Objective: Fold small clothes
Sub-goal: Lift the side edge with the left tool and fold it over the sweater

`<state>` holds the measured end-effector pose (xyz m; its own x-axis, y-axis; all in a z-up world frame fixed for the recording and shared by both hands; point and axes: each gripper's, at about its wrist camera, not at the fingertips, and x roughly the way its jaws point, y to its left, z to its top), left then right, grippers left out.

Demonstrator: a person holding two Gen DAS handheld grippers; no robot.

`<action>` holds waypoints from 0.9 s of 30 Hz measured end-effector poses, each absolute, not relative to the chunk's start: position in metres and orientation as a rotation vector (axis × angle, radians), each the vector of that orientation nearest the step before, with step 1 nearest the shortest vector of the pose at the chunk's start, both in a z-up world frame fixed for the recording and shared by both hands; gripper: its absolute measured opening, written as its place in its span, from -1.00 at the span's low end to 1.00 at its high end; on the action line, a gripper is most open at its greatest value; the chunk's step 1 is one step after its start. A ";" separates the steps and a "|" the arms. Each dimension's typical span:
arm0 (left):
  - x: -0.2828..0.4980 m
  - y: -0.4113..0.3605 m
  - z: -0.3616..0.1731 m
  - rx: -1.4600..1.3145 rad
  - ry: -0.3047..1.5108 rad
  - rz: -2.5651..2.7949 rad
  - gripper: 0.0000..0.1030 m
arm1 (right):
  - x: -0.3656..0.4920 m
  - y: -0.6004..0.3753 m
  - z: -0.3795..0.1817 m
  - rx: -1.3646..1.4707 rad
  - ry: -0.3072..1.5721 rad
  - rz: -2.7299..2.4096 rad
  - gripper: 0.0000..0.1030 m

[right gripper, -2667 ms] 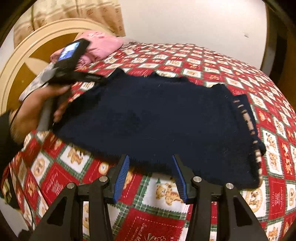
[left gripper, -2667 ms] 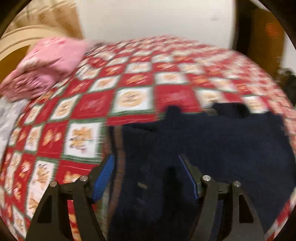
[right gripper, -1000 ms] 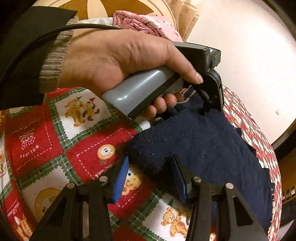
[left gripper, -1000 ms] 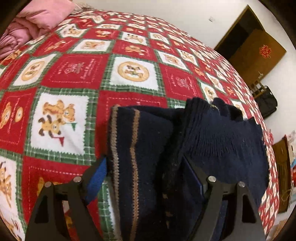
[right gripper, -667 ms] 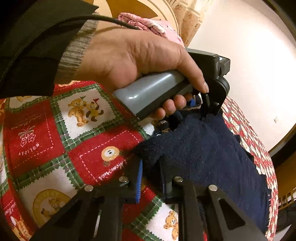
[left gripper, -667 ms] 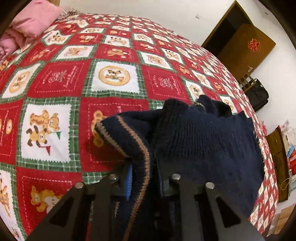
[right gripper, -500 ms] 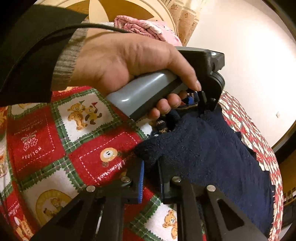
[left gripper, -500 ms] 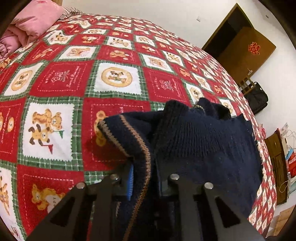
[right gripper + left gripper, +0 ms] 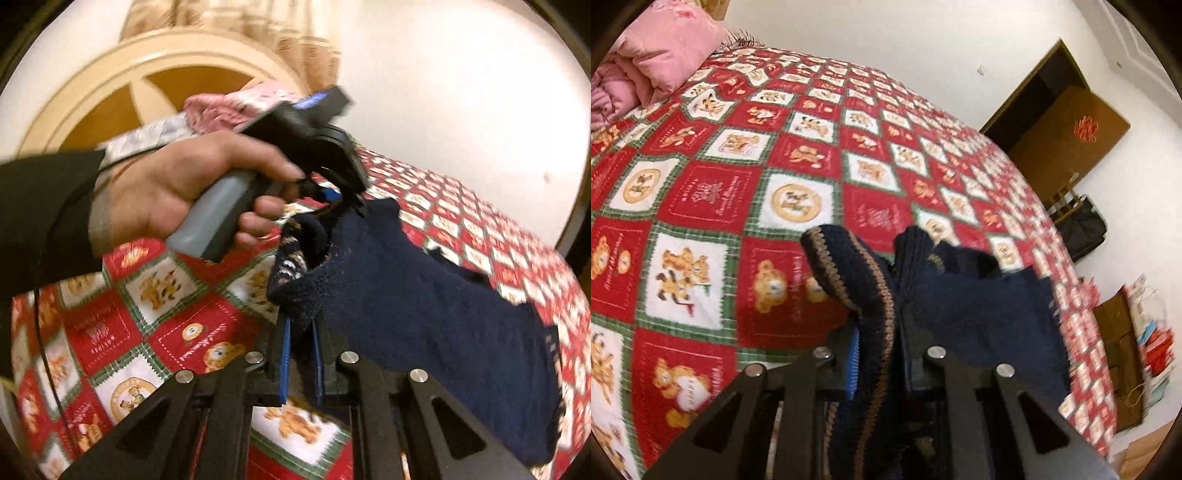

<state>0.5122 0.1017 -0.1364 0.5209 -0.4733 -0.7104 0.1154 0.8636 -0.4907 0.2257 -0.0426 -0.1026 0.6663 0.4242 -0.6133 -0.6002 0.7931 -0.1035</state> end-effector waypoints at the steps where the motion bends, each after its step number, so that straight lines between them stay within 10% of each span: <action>1: 0.512 0.099 -0.133 -0.420 0.959 -0.363 -0.65 | 0.228 -0.050 -0.100 -0.289 0.612 0.586 -0.81; 27: 0.535 -0.140 -0.091 -0.290 0.926 -0.522 -0.66 | 0.258 -0.305 -0.082 0.171 0.661 0.368 -0.82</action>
<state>0.5354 -0.1401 -0.0911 0.4902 -0.5438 -0.6812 0.3018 0.8391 -0.4527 0.2579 -0.3050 -0.0816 0.7277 0.3858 -0.5671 -0.2784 0.9218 0.2699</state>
